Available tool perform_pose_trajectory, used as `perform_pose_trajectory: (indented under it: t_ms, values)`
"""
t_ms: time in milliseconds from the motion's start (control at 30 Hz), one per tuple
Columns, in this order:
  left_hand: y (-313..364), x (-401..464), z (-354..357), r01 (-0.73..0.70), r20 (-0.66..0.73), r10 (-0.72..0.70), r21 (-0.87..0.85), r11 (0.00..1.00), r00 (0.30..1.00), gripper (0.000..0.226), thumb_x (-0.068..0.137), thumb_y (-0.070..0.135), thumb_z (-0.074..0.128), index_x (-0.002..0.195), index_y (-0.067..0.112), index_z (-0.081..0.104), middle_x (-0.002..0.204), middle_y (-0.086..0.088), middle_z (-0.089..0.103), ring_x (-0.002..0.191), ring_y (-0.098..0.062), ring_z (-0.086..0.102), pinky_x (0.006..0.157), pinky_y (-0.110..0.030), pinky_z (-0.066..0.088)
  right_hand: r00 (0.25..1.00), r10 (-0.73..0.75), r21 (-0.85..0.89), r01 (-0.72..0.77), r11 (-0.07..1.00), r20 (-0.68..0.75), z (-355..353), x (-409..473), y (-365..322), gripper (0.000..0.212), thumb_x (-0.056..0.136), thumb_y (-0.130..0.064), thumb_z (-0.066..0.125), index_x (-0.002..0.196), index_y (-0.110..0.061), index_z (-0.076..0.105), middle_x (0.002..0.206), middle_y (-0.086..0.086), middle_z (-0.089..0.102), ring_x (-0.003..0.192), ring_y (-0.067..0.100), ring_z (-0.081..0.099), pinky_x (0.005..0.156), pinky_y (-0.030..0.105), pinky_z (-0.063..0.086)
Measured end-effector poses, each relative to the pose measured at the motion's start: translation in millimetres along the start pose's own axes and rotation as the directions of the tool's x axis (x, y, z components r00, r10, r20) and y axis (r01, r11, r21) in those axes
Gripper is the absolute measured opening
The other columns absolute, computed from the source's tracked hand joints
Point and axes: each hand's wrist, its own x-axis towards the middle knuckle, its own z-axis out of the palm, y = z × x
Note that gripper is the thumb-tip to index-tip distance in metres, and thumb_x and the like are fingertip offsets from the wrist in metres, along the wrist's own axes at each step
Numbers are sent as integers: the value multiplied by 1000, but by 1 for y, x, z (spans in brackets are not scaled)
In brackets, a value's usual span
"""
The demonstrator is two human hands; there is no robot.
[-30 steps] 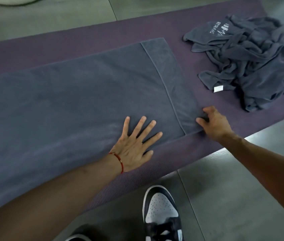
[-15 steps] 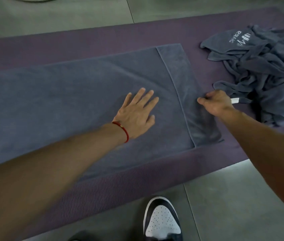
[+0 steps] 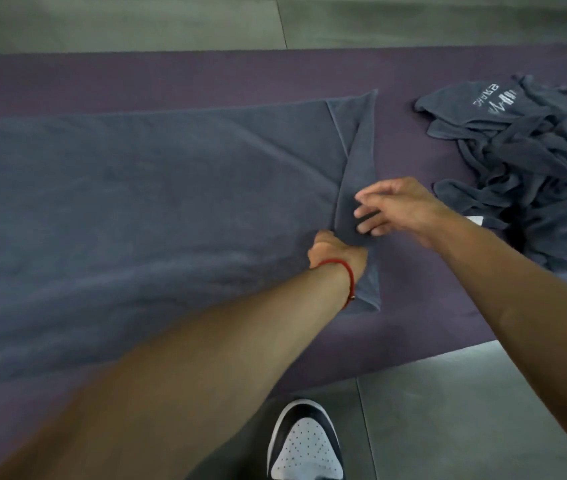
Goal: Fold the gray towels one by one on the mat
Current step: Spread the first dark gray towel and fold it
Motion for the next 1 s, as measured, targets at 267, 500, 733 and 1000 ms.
perform_pose_trajectory:
  t_ms: [267, 500, 733, 1000]
  values:
    - [-48, -26, -96, -239, -89, 260, 197, 951, 961, 13, 82, 23, 70, 88, 13, 64, 86, 3, 69, 83, -13, 64, 71, -15, 51, 916, -390, -716, 210, 666, -93, 15, 61, -55, 59, 97, -17, 56, 149, -36, 38, 149, 20, 33, 127, 45, 49, 107, 44, 42]
    - [-92, -45, -237, -203, -285, 315, 362, 910, 905, 12, 85, 17, 72, 96, 14, 71, 78, 5, 63, 78, -14, 59, 62, -12, 30, 855, -443, -831, 439, 341, 270, 99, 84, -128, 73, 98, -6, 45, 157, -42, 22, 169, -4, 2, 153, 32, 13, 122, 49, 24]
    - [-153, -66, -353, 10, -548, 150, 278, 961, 823, 20, 87, 21, 74, 104, 13, 74, 86, 3, 62, 86, -15, 59, 68, -12, 31, 832, -450, -793, 498, 352, 323, 194, 84, -186, 62, 102, -31, 52, 158, -24, 27, 163, 10, 27, 147, 33, 32, 118, 46, 29]
    - [-203, -87, -381, -27, -513, 56, 63, 998, 857, 6, 89, 13, 72, 92, 10, 68, 78, 3, 67, 54, 6, 59, 53, -4, 41, 850, -484, -926, 330, 181, 208, 255, 79, -187, 35, 98, -34, 63, 130, -20, 57, 126, 11, 62, 118, 35, 55, 108, 57, 24]
